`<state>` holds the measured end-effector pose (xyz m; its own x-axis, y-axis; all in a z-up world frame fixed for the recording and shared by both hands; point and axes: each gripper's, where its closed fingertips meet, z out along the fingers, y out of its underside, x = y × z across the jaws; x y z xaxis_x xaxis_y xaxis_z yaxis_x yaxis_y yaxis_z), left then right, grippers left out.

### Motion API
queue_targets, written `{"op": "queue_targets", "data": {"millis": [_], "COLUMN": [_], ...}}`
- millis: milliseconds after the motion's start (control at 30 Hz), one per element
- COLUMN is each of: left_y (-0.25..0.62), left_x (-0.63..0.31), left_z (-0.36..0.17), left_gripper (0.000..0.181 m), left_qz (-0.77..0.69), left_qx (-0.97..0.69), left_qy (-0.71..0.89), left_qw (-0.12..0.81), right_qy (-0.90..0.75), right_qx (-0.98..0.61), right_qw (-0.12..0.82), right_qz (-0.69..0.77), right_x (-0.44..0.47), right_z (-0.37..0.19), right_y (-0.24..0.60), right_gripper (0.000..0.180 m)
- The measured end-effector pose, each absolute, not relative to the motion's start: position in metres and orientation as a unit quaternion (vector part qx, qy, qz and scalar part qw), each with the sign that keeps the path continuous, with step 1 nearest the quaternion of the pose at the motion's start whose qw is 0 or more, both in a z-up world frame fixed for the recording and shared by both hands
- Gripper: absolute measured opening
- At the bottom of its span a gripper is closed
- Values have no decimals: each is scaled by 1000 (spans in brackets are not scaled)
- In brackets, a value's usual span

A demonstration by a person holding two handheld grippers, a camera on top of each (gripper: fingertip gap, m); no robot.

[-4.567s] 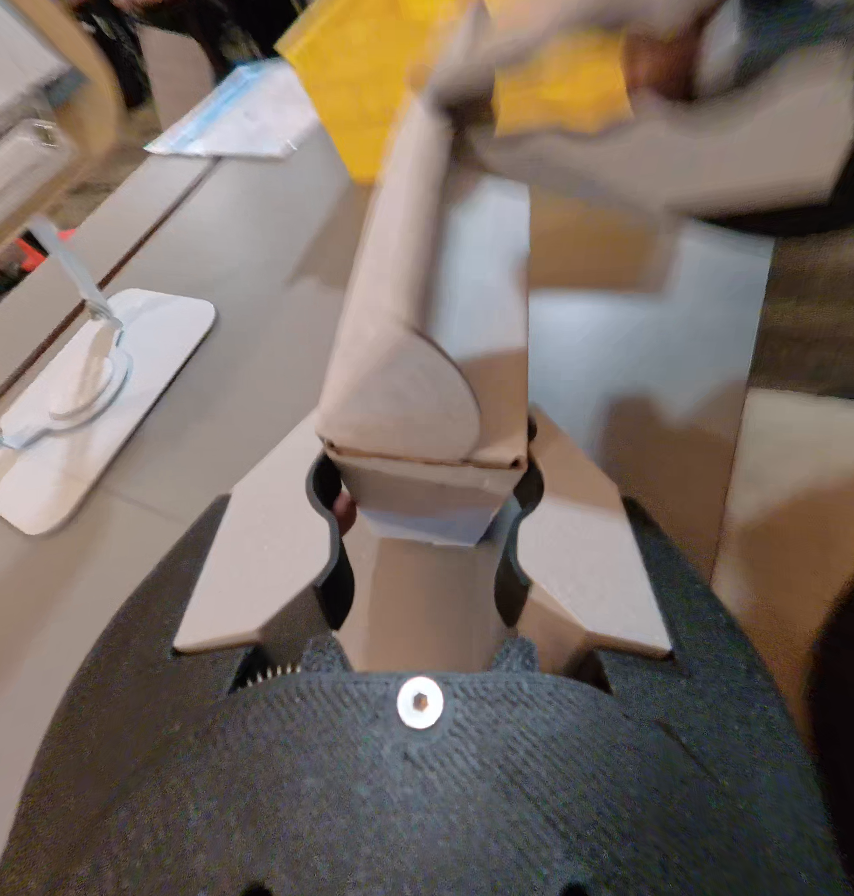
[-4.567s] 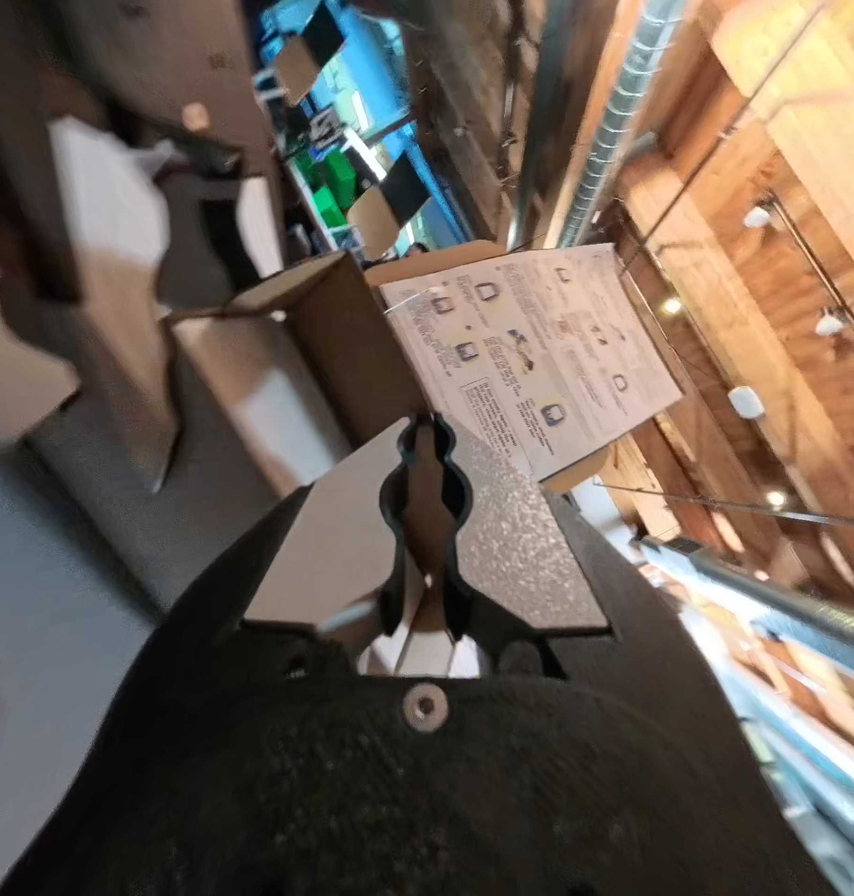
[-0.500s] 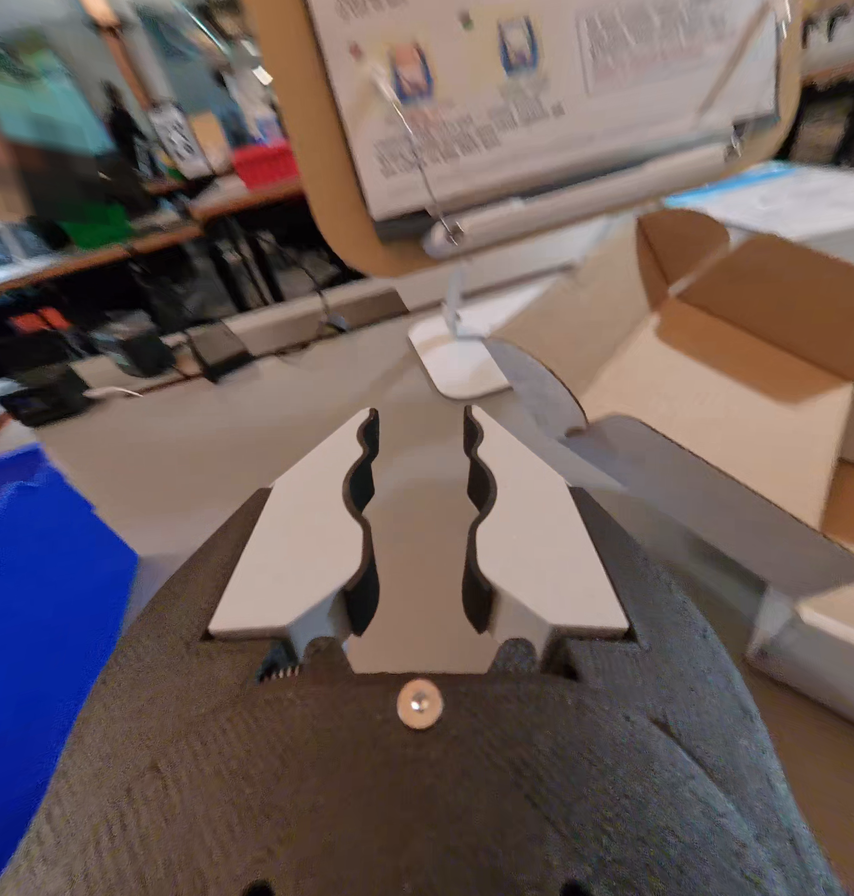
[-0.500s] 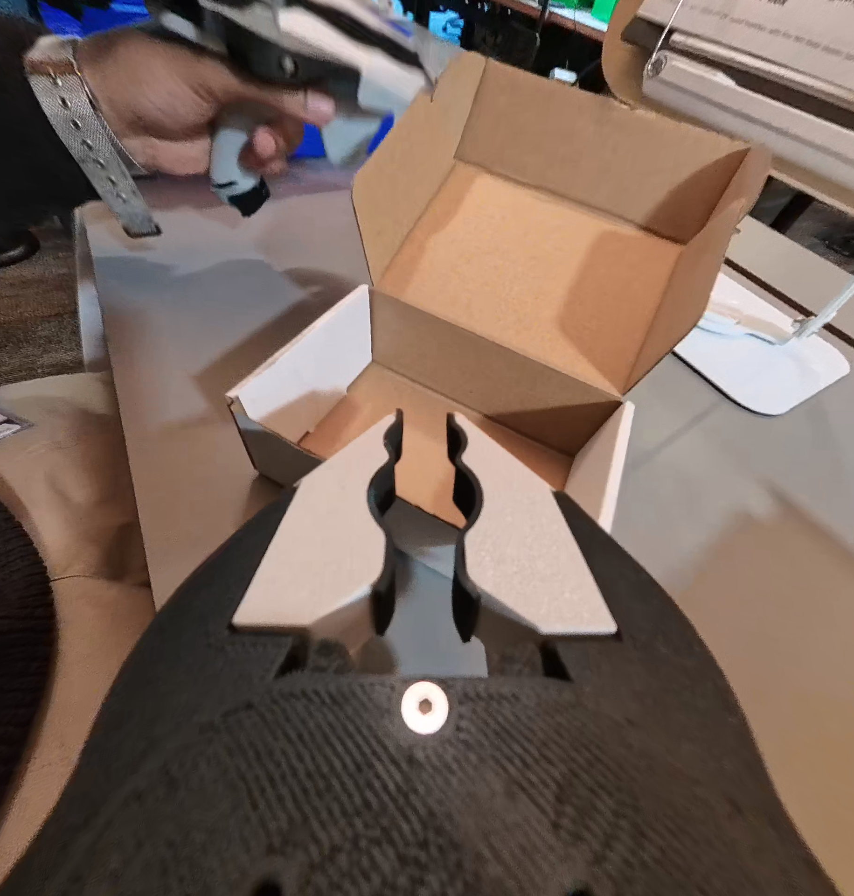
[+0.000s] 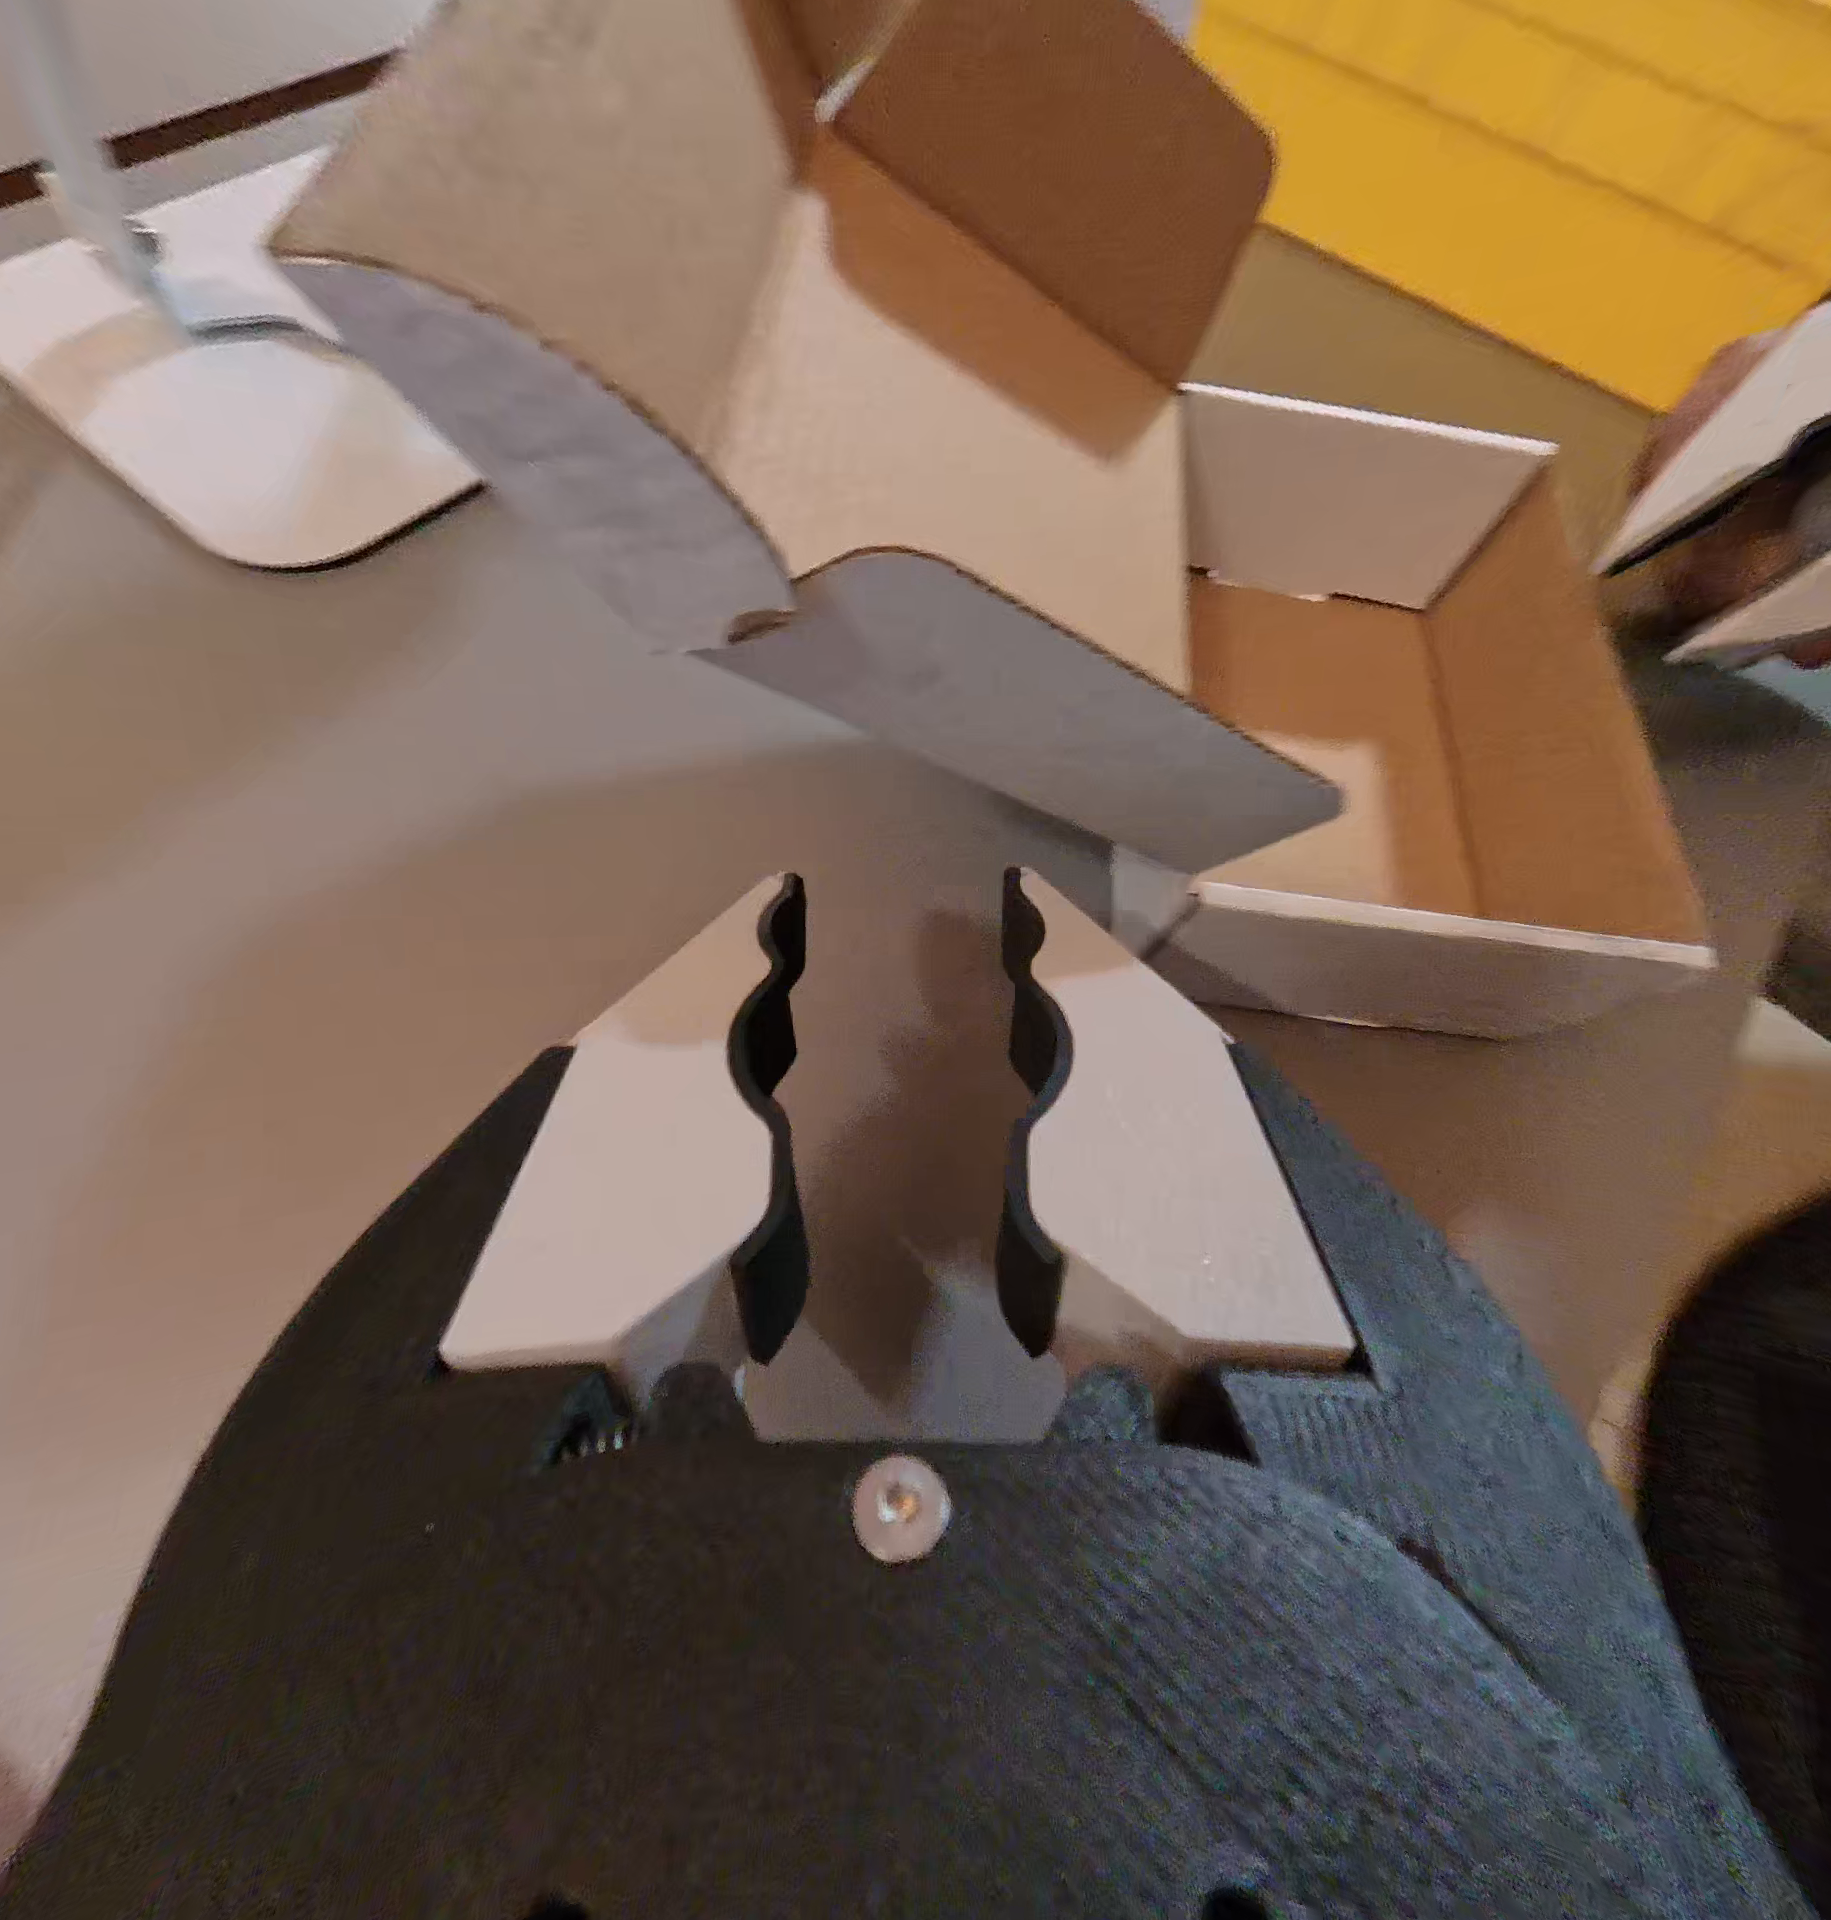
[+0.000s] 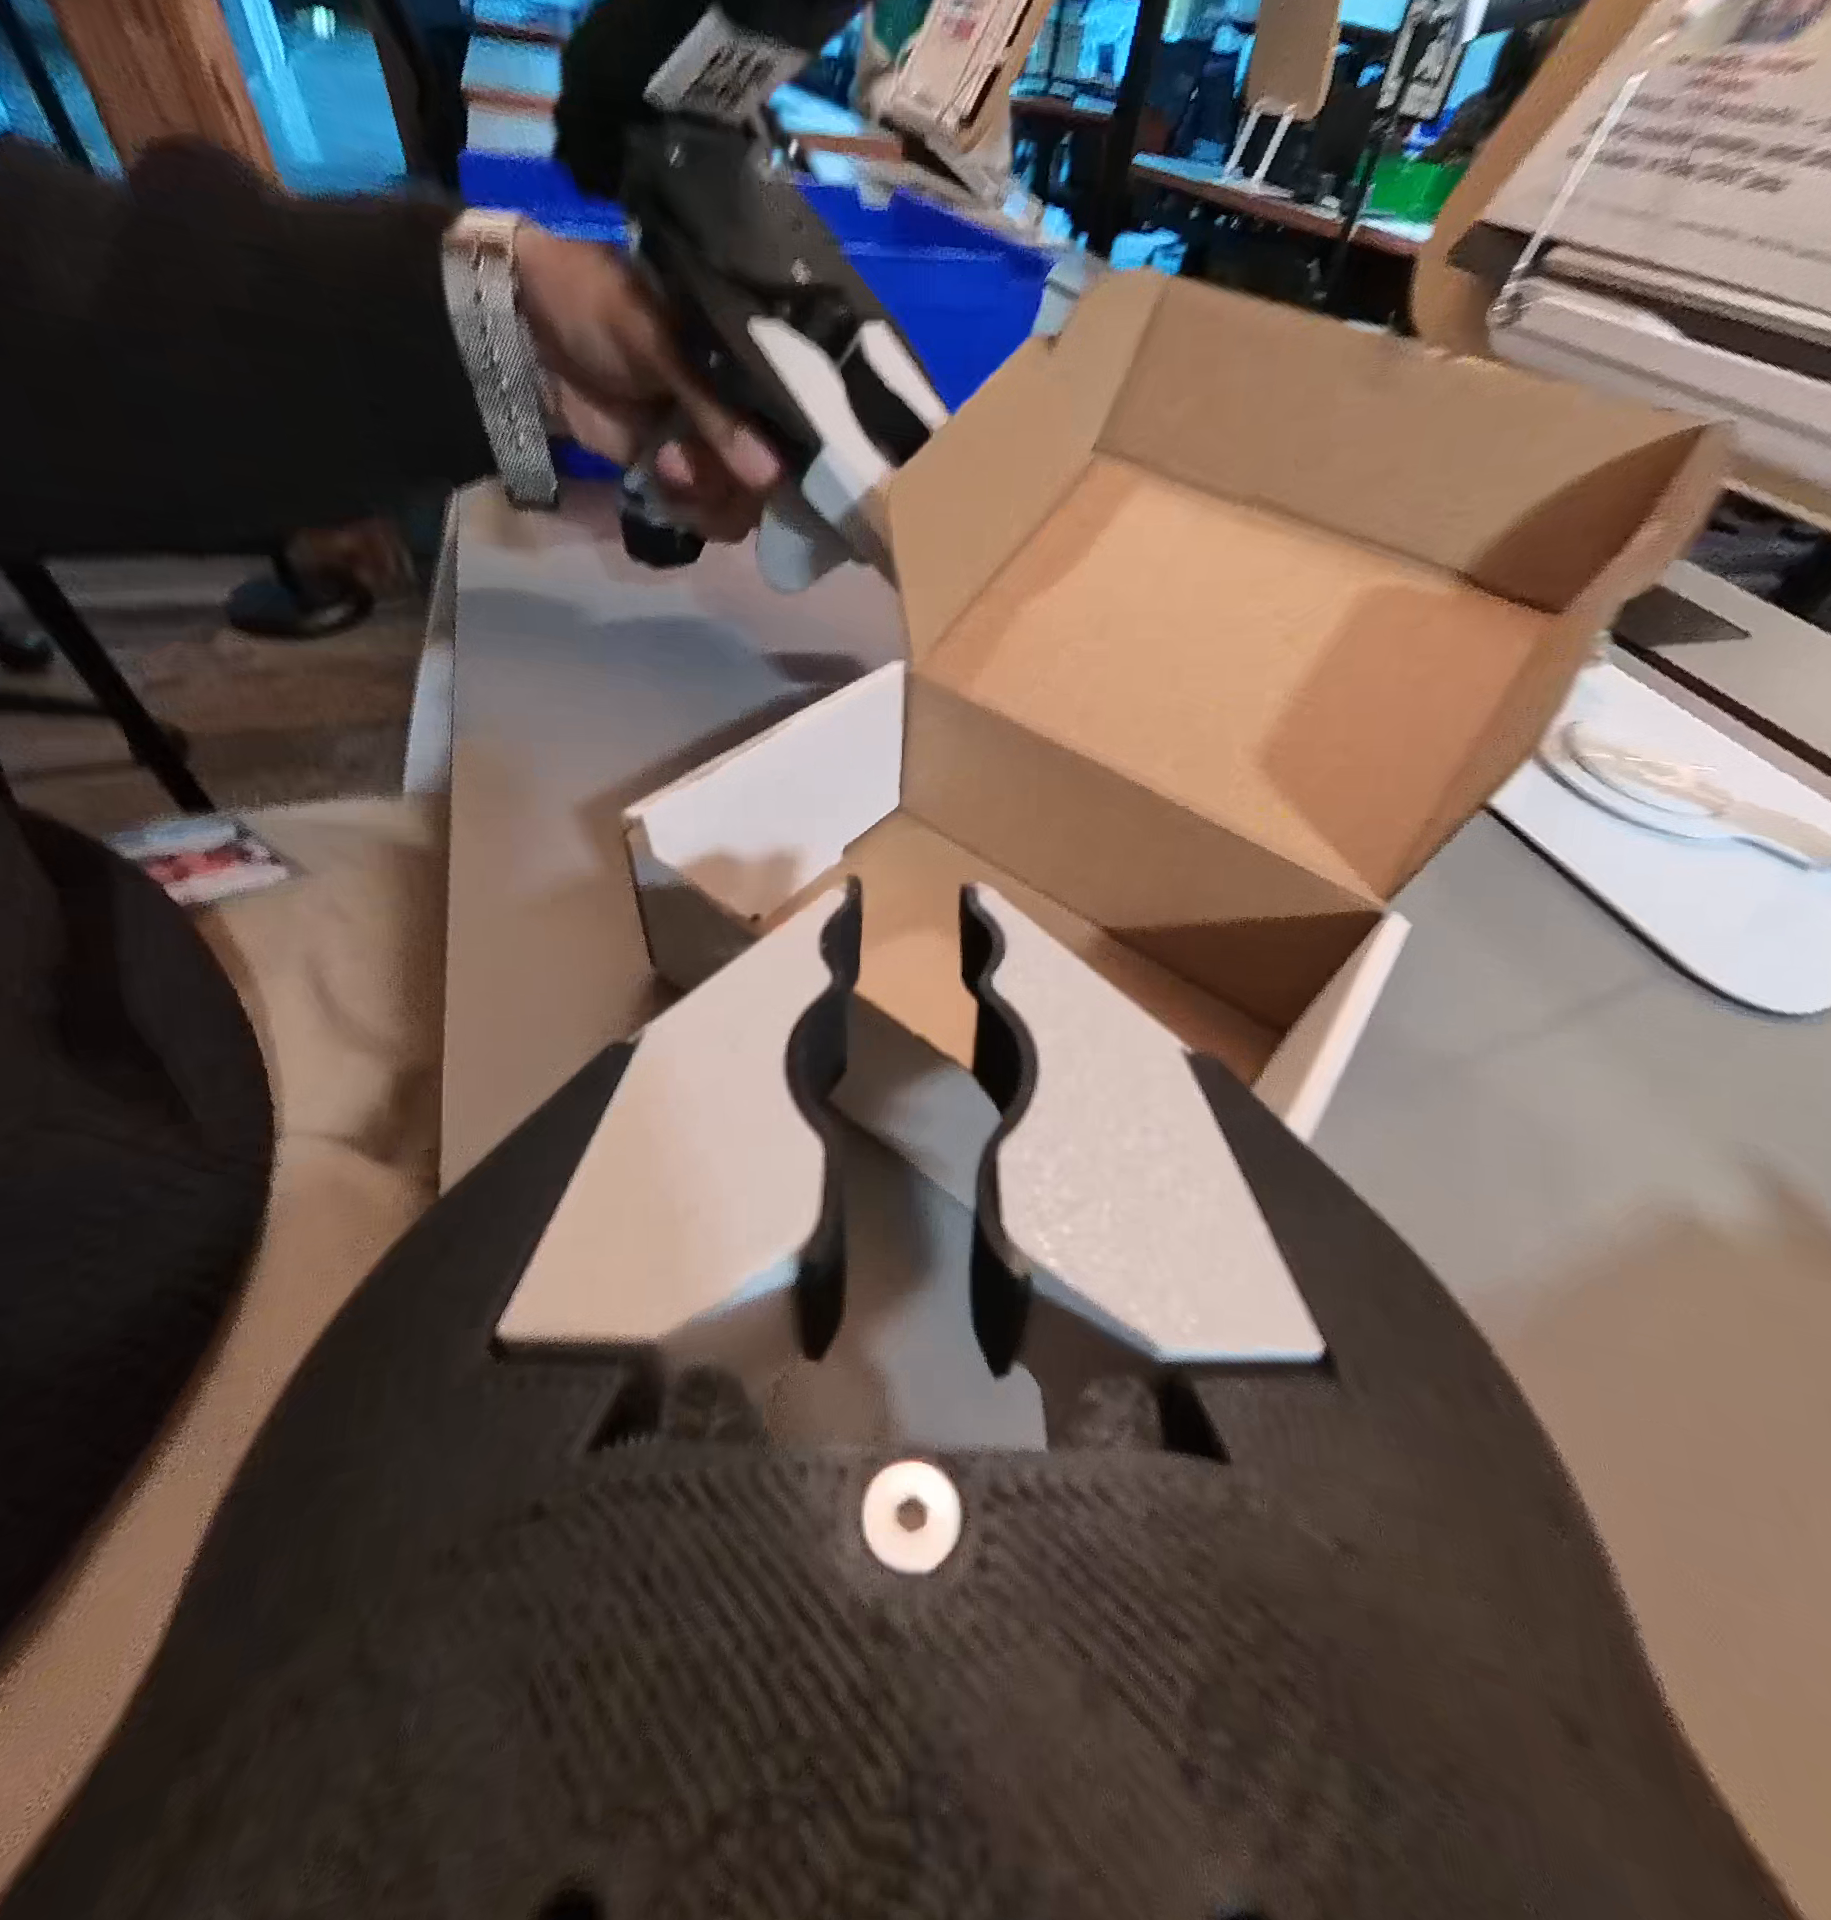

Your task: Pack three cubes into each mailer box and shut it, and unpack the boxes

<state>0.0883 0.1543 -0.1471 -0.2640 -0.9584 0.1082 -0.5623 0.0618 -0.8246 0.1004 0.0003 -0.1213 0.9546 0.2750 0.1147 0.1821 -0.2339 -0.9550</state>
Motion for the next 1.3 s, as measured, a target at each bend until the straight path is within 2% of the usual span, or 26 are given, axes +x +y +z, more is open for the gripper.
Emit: {"op": "queue_targets", "data": {"millis": [100, 267, 333, 567, 900, 1300], "left_y": [138, 133, 129, 127, 134, 146], "left_x": [88, 97, 103, 124, 141, 132], "left_z": [-145, -141, -141, -143, -142, -130], "left_gripper": [44, 43, 44, 48, 50, 57], "left_qz": [-438, -461, -466, -466, -486, -537], "left_qx": [-544, -548, -549, -569, -609, -597], "left_qy": [684, 671, 668, 650, 589, 562], "left_qw": [211, 191, 185, 190, 215, 200], "right_qy": [-181, -181, -182, -169, -170, -173], "right_qx": [-804, -805, -803, -804, -820, -818], "right_qw": [567, 564, 567, 571, 547, 549], "right_qz": [6, -18, -20, -8, -17, 4], "right_x": [95, 89, 85, 80, 72, 63], "right_z": [-136, -138, -137, -135, -144, -143], "right_y": [1, -3, -7, -17, -13, -3], "right_gripper": [19, 8, 10, 22, 20, 20]}}
